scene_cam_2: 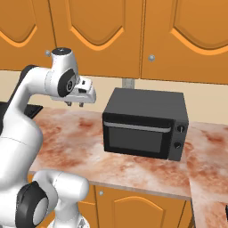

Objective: Get the candle and the beer from the cabinet and move them to the dining counter.

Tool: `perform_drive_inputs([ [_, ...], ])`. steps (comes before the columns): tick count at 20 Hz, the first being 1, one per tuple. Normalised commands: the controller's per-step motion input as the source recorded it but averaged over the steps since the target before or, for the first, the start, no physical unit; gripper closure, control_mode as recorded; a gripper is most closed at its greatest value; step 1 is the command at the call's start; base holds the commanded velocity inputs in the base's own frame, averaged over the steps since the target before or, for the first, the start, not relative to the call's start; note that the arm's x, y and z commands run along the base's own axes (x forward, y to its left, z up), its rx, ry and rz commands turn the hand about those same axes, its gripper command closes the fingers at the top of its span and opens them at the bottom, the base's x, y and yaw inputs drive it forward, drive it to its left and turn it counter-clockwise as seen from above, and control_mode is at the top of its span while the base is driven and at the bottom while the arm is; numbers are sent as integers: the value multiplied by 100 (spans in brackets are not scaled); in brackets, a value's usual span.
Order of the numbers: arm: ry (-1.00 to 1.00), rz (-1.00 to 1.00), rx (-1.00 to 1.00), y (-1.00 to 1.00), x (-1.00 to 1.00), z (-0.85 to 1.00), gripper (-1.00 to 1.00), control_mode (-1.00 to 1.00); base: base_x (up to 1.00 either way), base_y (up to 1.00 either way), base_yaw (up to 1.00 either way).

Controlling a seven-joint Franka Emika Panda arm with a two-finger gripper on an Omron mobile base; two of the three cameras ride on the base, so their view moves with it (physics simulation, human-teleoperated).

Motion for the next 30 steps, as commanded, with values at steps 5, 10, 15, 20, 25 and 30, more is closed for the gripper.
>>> perform_drive_inputs([
  [5, -9, 1, 0, 1, -22, -1, -100, -100, 0, 0, 0],
  [10, -60, 0, 0, 17, -34, 2, -100, -100, 0, 0, 0],
  [15, -59, 0, 0, 32, -20, 16, -100, -100, 0, 0, 0],
  [20, -17, -3, 6, 32, -2, 31, -100, -100, 0, 0, 0],
  [25, 3, -3, 8, 26, 11, 35, -100, -100, 0, 0, 0],
  [30, 10, -1, 2, 16, 20, 38, -100, -100, 0, 0, 0],
])
